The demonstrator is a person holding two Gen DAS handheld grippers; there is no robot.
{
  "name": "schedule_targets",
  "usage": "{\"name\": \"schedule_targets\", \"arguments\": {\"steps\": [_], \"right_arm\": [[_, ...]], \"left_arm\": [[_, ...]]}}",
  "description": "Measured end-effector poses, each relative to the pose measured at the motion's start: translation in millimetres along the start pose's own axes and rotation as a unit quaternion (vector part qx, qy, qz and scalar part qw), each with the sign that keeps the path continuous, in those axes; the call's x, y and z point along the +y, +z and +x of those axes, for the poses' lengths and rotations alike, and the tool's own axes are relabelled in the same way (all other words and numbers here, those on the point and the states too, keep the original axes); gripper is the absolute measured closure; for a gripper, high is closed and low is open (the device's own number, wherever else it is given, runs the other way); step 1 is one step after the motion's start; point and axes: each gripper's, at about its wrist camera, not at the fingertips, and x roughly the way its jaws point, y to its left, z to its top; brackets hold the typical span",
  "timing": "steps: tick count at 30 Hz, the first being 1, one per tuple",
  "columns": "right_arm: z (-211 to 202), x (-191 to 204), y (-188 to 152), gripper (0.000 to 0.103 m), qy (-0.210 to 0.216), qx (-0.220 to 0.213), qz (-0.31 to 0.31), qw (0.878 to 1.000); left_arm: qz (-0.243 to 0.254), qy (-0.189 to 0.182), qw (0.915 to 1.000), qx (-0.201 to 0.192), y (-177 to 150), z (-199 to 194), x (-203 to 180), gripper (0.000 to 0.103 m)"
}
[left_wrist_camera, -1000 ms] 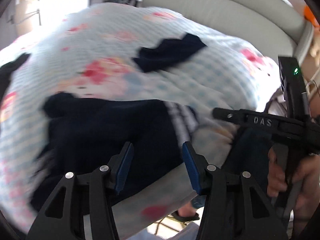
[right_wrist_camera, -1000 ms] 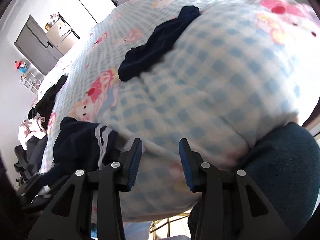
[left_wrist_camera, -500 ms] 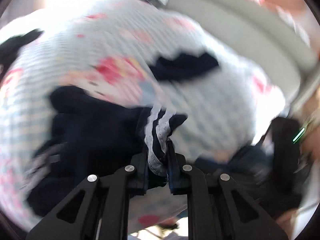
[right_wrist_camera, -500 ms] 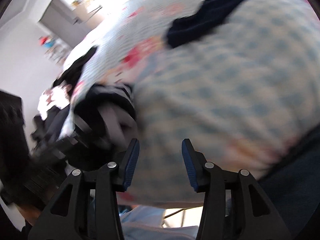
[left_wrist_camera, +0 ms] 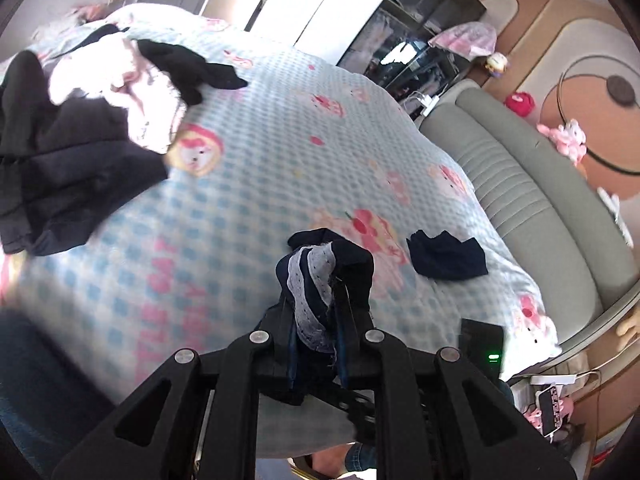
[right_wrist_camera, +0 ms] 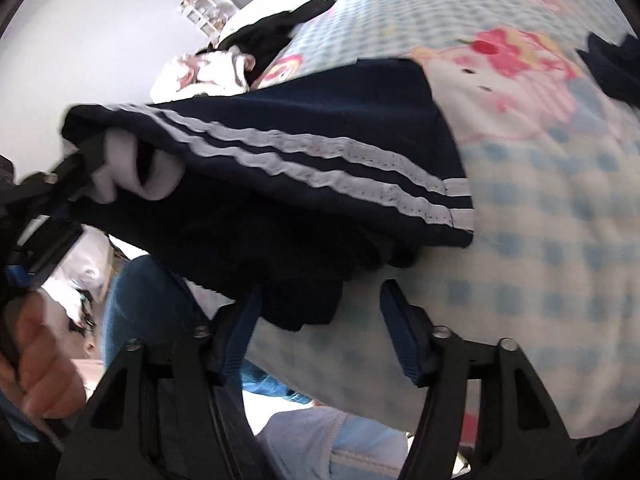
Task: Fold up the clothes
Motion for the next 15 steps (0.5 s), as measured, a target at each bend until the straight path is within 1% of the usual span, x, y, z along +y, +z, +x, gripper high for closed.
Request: {"name": "schedule_targets", "arguments": {"steps": [2, 3, 4, 6, 7, 8, 9, 10, 11, 12, 15], "right_arm": [[17, 1, 0, 0.036, 0.001, 0.015, 0.014, 1.0], [24, 0, 0, 0.035, 0.011, 0.022, 0.026, 0.999], [29, 1, 1, 0.033, 0.023, 0.024, 0.034, 0.999], [32, 6, 5, 0.031, 0.036, 0.016, 0.029, 0.999], [34, 8, 8, 0.035, 0.042, 0.011, 0.024, 0.999], [33, 9, 10, 0.044, 0.048, 0.001, 0.023, 0.999], [30, 6, 13, 0.073, 0.052, -0.01, 0.029, 0.998], [25, 1, 16, 0.086, 0.052, -0.022, 0.042, 0.997], [19, -6, 18, 0.088, 0.052, -0.035, 0.058, 0.996], [11, -13, 19, 0.093, 0.049, -0.048, 0.069, 0.995], [-20, -34, 22, 0.095, 0.008, -0.092, 0.077, 0.993]], "left_arm": [[0.0, -0.003, 1.0, 0.007, 0, -1, 6, 0.088], [0.003, -0.007, 0.9999, 0.007, 1, 0, 6, 0.088], [0.006, -0.011, 0.9999, 0.007, 1, 1, 5, 0.088], [0.013, -0.027, 0.9995, 0.007, 2, -4, 4, 0.088], [0.018, -0.037, 0.9991, 0.009, 2, -5, 0, 0.088], [0.023, -0.046, 0.9986, 0.011, 3, -5, -3, 0.088], [0.028, -0.049, 0.9983, 0.016, 3, -2, -7, 0.088], [0.034, -0.053, 0.9978, 0.02, 3, 1, -12, 0.088], [0.04, -0.056, 0.9974, 0.024, 3, 3, -16, 0.088], [0.046, -0.057, 0.9969, 0.027, 2, 7, -21, 0.088], [0.062, -0.07, 0.9947, 0.043, -1, 21, -39, 0.088]]}}
